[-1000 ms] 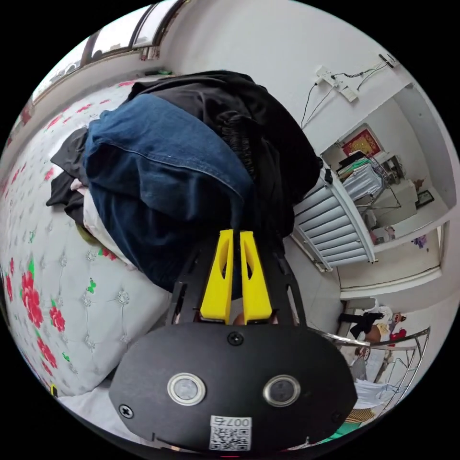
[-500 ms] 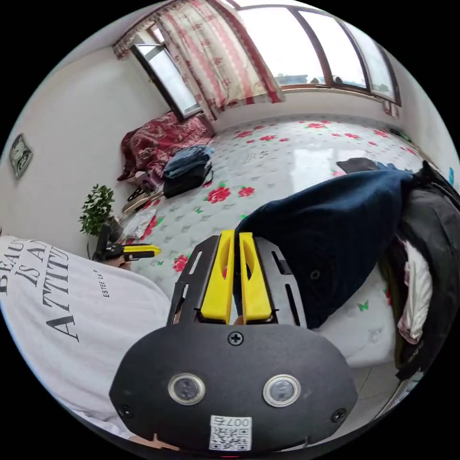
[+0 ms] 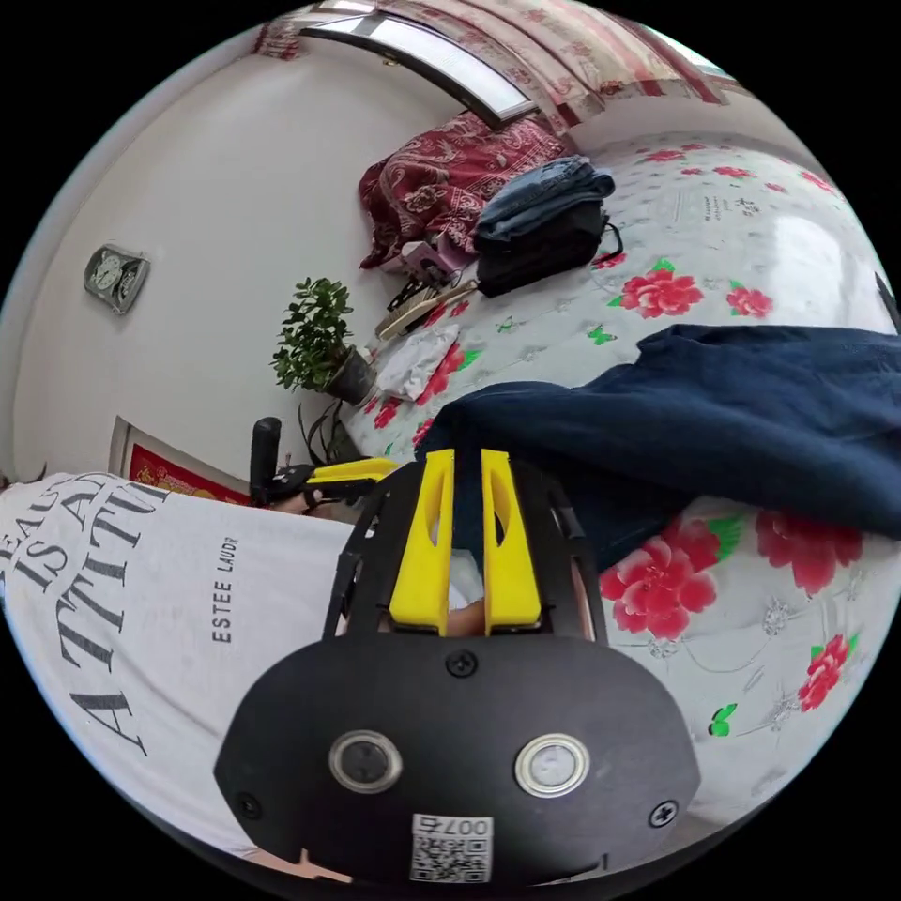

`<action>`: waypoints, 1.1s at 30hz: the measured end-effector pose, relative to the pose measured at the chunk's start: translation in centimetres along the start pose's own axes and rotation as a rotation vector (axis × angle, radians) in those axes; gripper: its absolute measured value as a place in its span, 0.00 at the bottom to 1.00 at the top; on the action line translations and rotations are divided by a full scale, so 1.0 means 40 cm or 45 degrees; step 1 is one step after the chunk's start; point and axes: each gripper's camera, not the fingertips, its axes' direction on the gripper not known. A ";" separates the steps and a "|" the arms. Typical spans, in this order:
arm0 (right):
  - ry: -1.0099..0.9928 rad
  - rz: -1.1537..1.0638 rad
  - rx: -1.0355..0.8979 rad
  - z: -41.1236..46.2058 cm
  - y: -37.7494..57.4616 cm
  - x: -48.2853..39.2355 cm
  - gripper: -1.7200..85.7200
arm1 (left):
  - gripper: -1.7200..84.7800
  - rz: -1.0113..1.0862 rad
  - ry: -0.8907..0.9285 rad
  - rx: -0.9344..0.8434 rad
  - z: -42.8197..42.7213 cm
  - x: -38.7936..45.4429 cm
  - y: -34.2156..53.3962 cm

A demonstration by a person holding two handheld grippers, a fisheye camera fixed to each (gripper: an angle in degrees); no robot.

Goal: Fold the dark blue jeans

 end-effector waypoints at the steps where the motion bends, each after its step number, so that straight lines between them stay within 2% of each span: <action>1: 0.098 0.059 0.037 -0.035 0.011 0.038 0.05 | 0.15 0.035 -0.010 -0.010 0.001 0.024 -0.011; 5: 0.432 0.287 0.121 -0.176 0.035 0.186 0.08 | 0.16 0.156 -0.035 -0.087 0.049 0.100 -0.058; 9: 0.564 0.498 0.215 -0.305 0.050 0.320 0.09 | 0.18 0.329 -0.021 -0.294 0.177 0.210 -0.135; 13: 0.640 0.758 0.335 -0.438 0.062 0.472 0.10 | 0.17 0.618 -0.272 -0.440 0.277 0.317 -0.191; 17: 0.629 0.934 0.445 -0.541 0.060 0.607 0.11 | 0.09 0.449 -0.303 -0.418 0.225 0.255 -0.290; 21: 0.634 1.024 0.485 -0.603 0.051 0.707 0.12 | 0.07 0.373 -0.460 -0.203 -0.014 0.137 -0.423; 24: 0.632 1.054 0.479 -0.632 0.043 0.778 0.12 | 0.07 0.304 -0.479 -0.063 -0.205 0.076 -0.456; 28: 0.418 1.146 0.522 -0.627 0.056 0.877 0.12 | 0.06 0.021 -0.379 -0.004 -0.299 -0.007 -0.398; 30: 0.501 1.191 0.655 -0.648 0.068 0.870 0.11 | 0.06 -0.136 -0.305 0.041 -0.320 -0.029 -0.363; 33: 0.200 1.179 0.682 -0.633 0.053 0.907 0.10 | 0.06 -0.258 -0.214 0.143 -0.376 -0.034 -0.323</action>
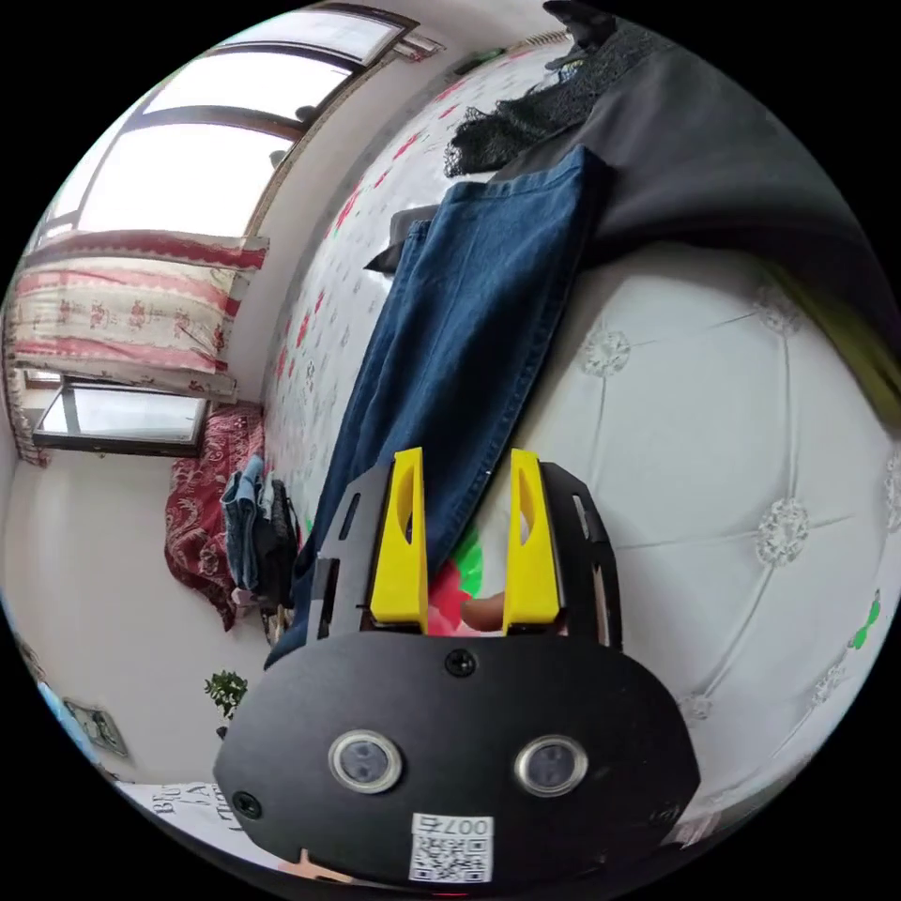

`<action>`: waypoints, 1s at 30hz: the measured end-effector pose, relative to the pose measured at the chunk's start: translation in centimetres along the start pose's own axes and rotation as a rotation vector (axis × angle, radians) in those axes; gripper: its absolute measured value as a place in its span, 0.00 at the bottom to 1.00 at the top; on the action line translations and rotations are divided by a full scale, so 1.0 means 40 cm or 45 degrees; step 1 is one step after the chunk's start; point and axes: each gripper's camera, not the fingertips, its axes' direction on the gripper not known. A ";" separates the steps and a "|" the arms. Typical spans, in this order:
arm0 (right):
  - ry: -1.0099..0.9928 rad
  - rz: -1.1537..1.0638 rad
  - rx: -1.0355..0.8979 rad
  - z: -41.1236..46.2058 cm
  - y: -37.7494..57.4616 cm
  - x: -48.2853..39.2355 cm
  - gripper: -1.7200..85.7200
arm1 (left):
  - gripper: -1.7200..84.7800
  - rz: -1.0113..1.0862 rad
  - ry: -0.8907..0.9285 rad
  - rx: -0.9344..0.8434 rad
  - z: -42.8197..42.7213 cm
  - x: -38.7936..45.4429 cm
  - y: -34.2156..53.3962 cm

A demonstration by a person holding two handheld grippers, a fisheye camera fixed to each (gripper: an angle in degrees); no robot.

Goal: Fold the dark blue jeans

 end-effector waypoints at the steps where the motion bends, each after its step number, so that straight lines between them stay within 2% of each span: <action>1: -0.047 0.031 -0.043 0.015 -0.004 -0.005 0.08 | 0.06 -0.009 0.024 0.012 -0.028 -0.004 0.000; 3: -0.015 0.057 -0.055 0.017 0.003 -0.023 0.05 | 0.06 0.006 0.044 0.027 -0.077 -0.005 -0.005; 6: -0.127 0.000 0.016 -0.043 0.049 -0.060 0.03 | 0.06 0.053 0.068 0.097 -0.182 -0.003 -0.008; 10: -0.353 -0.160 0.218 -0.269 0.197 -0.125 0.02 | 0.05 0.113 0.095 0.153 -0.330 -0.032 0.020; 14: -0.497 -0.403 0.396 -0.567 0.404 -0.187 0.02 | 0.05 0.228 0.069 0.023 -0.401 -0.078 0.063; 16: -0.454 -0.502 0.434 -0.680 0.495 -0.213 0.02 | 0.04 0.304 0.055 -0.107 -0.425 -0.099 0.098; 18: -0.389 -0.576 0.491 -0.775 0.587 -0.240 0.02 | 0.03 0.316 0.124 -0.086 -0.474 -0.115 0.121; 20: -0.325 -0.673 0.604 -0.881 0.710 -0.285 0.02 | 0.02 0.282 0.382 0.058 -0.564 -0.151 0.131; 22: -0.293 -0.753 0.718 -0.952 0.796 -0.331 0.02 | 0.02 0.333 0.815 0.421 -0.730 -0.202 0.142; 24: -0.296 -0.851 0.877 -1.027 0.882 -0.381 0.02 | 0.01 0.438 1.023 0.685 -0.855 -0.228 0.151; 27: -0.338 -0.990 1.174 -1.135 1.009 -0.459 0.02 | 0.01 0.540 1.209 1.068 -1.021 -0.276 0.167; 29: -0.408 -1.041 1.322 -1.173 1.055 -0.514 0.02 | 0.01 0.475 1.246 1.242 -1.079 -0.316 0.167; 30: -0.424 -1.054 1.338 -1.173 1.055 -0.531 0.02 | 0.01 0.355 1.210 1.317 -1.098 -0.347 0.157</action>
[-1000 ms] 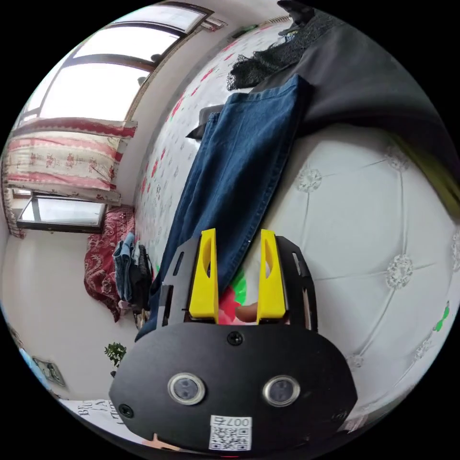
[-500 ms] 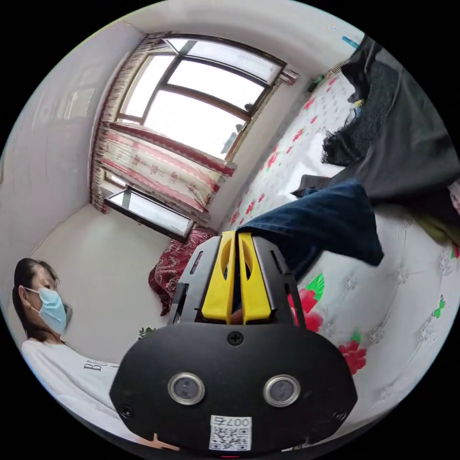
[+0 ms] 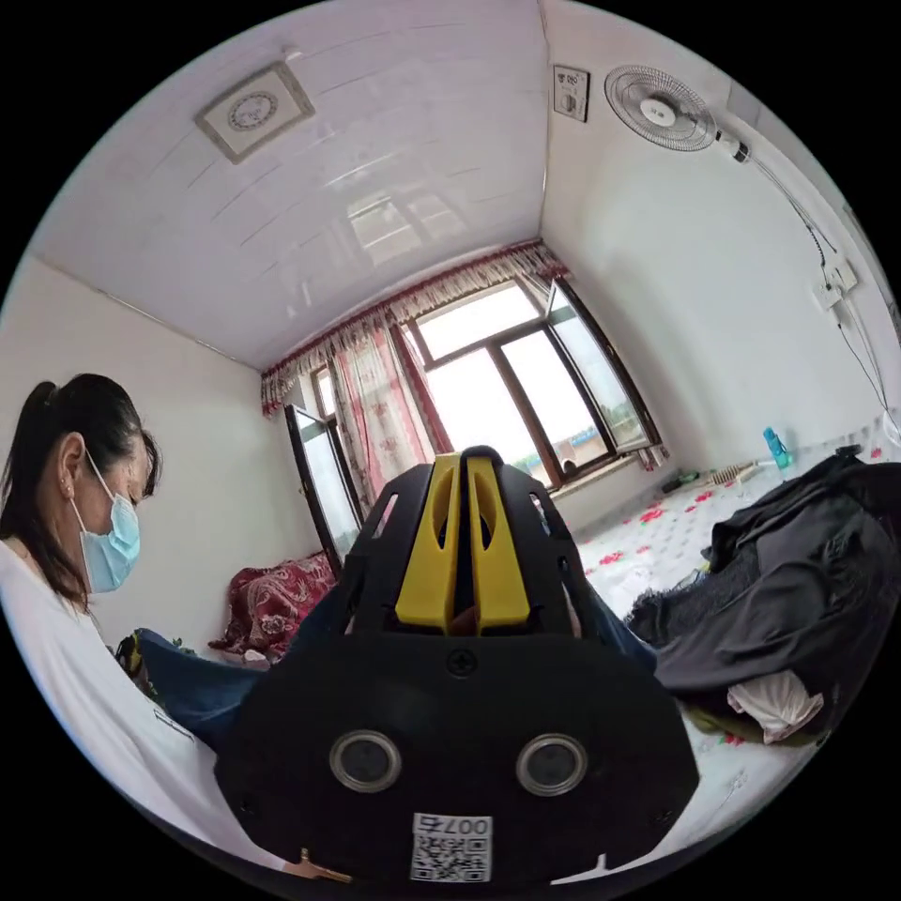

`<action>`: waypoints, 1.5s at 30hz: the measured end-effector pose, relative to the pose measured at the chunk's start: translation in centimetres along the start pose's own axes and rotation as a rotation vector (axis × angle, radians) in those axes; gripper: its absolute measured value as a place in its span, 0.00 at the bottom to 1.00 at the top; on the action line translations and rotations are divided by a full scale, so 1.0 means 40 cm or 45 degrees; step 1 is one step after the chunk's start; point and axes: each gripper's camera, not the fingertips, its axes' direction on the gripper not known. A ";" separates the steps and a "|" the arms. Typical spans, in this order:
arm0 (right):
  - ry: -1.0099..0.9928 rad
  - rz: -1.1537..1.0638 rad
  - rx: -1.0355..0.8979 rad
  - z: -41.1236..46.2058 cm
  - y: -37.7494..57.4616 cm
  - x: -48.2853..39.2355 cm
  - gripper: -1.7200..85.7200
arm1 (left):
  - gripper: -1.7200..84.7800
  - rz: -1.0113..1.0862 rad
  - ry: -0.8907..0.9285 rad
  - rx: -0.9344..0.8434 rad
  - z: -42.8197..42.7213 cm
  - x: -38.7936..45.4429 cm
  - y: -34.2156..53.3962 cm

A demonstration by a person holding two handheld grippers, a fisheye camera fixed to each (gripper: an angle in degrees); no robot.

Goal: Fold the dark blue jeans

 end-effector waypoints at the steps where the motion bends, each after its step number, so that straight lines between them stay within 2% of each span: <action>1: -0.031 -0.018 0.004 0.043 -0.009 -0.017 0.02 | 0.02 -0.092 -0.149 0.063 -0.011 -0.033 -0.020; 2: -0.078 -0.031 -0.040 0.119 -0.008 -0.029 0.02 | 0.02 -0.162 -0.247 0.080 -0.011 -0.058 -0.027; 3: -0.116 -0.033 -0.078 0.171 -0.004 -0.033 0.02 | 0.02 -0.315 -0.457 0.072 0.002 -0.125 -0.035; 6: -0.300 -0.001 -0.367 0.518 0.073 -0.060 0.03 | 0.03 -0.573 -0.926 -0.105 0.079 -0.367 -0.018; 8: -0.272 -0.074 -0.705 0.817 0.231 -0.107 0.04 | 0.04 -0.791 -1.191 -0.242 0.108 -0.535 0.025; 10: -0.241 -0.076 -1.027 0.984 0.391 -0.120 0.06 | 0.05 -0.937 -1.508 -0.365 0.108 -0.658 0.085; 11: -0.226 -0.104 -1.169 1.039 0.500 -0.120 0.07 | 0.05 -0.928 -1.568 -0.381 0.103 -0.669 0.099; 14: -0.142 -0.083 -1.384 1.053 0.771 -0.056 0.09 | 0.03 -0.814 -1.668 -0.443 0.066 -0.672 0.172; 17: 0.056 0.022 -1.643 1.002 1.035 0.101 0.10 | 0.04 -0.812 -1.723 -0.689 0.023 -0.679 0.272; 20: 0.295 0.198 -1.809 0.936 1.198 0.276 0.10 | 0.07 -0.832 -1.758 -0.935 0.001 -0.673 0.365; 23: 0.446 0.315 -1.823 0.925 1.261 0.396 0.11 | 0.08 -0.761 -1.739 -1.102 0.039 -0.675 0.411; 28: 0.512 0.330 -1.819 1.034 1.332 0.469 0.11 | 0.10 -0.590 -1.637 -1.330 0.201 -0.784 0.418; 30: 0.548 0.346 -1.863 1.080 1.376 0.478 0.11 | 0.11 -0.595 -1.617 -1.435 0.248 -0.841 0.438; 31: 0.665 0.286 -1.842 1.100 1.385 0.469 0.09 | 0.11 -0.606 -1.617 -1.516 0.270 -0.878 0.462; 33: 0.665 0.251 -1.819 1.117 1.414 0.451 0.07 | 0.11 -0.637 -1.652 -1.627 0.285 -0.921 0.507; 34: 0.716 0.182 -1.820 1.122 1.423 0.436 0.06 | 0.11 -0.621 -1.668 -1.615 0.287 -0.927 0.516; 37: 0.611 0.092 -1.888 1.117 1.413 0.421 0.03 | 0.09 -0.617 -1.663 -1.592 0.277 -0.927 0.509; 39: 0.562 0.105 -1.733 1.065 1.322 0.428 0.02 | 0.03 -0.602 -1.666 -1.608 0.265 -0.923 0.497; 43: 0.651 0.095 -1.318 0.815 1.022 0.446 0.02 | 0.01 -0.604 -1.612 -1.536 0.213 -0.888 0.450; 45: 0.759 0.018 -1.261 0.699 0.938 0.450 0.02 | 0.01 -0.660 -1.558 -1.469 0.187 -0.870 0.440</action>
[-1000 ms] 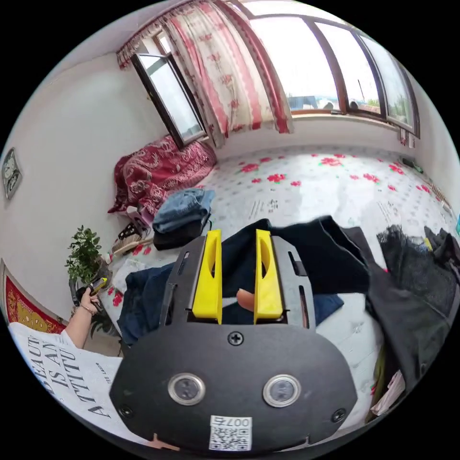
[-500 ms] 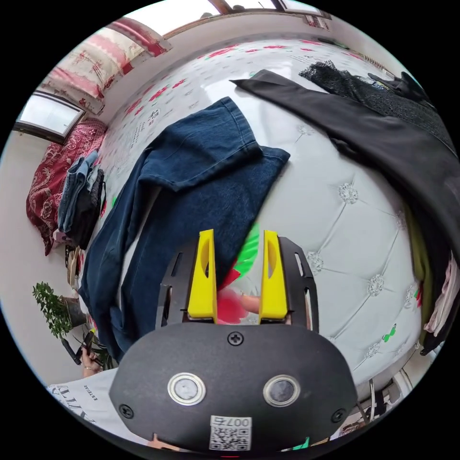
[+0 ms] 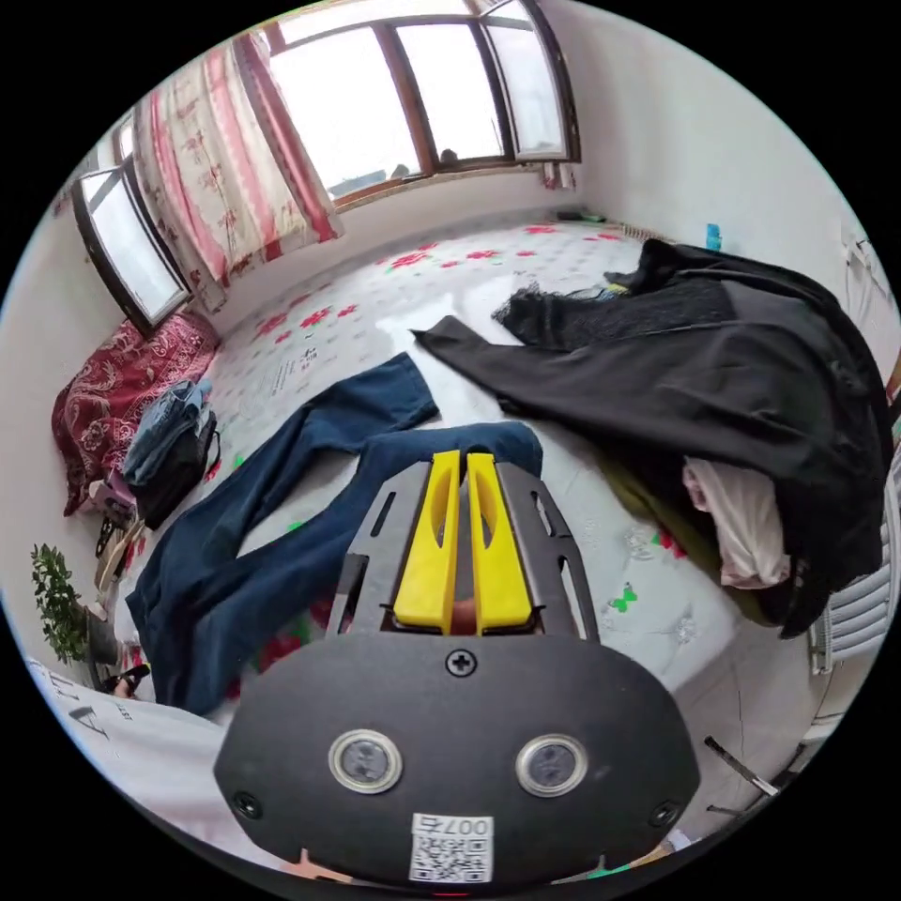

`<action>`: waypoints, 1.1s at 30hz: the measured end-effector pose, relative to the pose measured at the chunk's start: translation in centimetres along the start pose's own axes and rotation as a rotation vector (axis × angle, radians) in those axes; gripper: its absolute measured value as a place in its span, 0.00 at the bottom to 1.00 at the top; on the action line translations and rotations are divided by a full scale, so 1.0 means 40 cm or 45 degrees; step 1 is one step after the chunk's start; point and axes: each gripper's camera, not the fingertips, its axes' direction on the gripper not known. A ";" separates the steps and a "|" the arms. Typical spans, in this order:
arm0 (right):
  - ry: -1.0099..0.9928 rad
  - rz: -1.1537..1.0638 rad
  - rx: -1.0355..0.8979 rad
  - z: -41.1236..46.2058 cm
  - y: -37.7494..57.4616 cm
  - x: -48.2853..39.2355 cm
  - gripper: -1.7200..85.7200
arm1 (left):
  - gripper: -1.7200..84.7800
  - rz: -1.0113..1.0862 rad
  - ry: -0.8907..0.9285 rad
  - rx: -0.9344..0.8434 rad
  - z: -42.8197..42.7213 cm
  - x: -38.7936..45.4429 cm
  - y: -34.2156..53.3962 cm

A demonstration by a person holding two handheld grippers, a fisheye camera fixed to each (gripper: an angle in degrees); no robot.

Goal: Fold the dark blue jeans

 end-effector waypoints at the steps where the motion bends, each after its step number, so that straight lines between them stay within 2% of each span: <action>1: 0.077 0.019 -0.001 -0.039 0.034 0.054 0.02 | 0.01 -0.028 0.125 0.014 -0.005 -0.012 0.016; 3: 0.157 0.129 -0.130 -0.033 0.093 0.156 0.03 | 0.01 -0.063 0.324 0.030 -0.004 -0.022 0.044; 5: 0.267 0.390 -0.369 0.005 0.179 0.288 0.04 | 0.01 -0.039 0.496 0.017 0.004 -0.018 0.072; 7: 0.231 0.459 -0.307 -0.027 0.232 0.314 0.04 | 0.02 0.036 0.705 -0.035 0.010 -0.014 0.101; 8: 0.174 0.457 -0.240 -0.047 0.253 0.305 0.05 | 0.02 0.042 0.720 -0.030 0.005 -0.018 0.107; 13: -0.082 0.230 -0.260 -0.004 0.258 0.153 0.06 | 0.10 0.076 0.458 0.076 -0.060 -0.069 0.098; 17: -0.301 -0.094 -0.375 0.080 0.245 -0.070 0.06 | 0.13 0.045 0.482 0.109 -0.062 -0.088 0.032; 20: -0.474 -0.262 -0.473 0.120 0.257 -0.219 0.07 | 0.14 0.070 0.489 0.043 -0.001 -0.052 -0.030; 23: -0.545 -0.392 -0.538 0.131 0.282 -0.332 0.06 | 0.16 0.073 0.427 -0.120 0.100 0.004 -0.076; 25: -0.565 -0.462 -0.569 0.126 0.295 -0.376 0.06 | 0.12 0.128 0.187 -0.134 0.115 0.056 -0.084; 28: -0.530 -0.542 -0.585 0.110 0.312 -0.406 0.06 | 0.03 0.349 0.105 -0.146 0.112 0.112 -0.085; 30: -0.506 -0.537 -0.608 0.107 0.315 -0.399 0.05 | 0.02 0.420 0.144 -0.162 0.096 0.113 -0.098; 33: -0.463 -0.461 -0.644 0.102 0.310 -0.364 0.04 | 0.01 0.376 0.473 -0.036 0.002 0.051 -0.155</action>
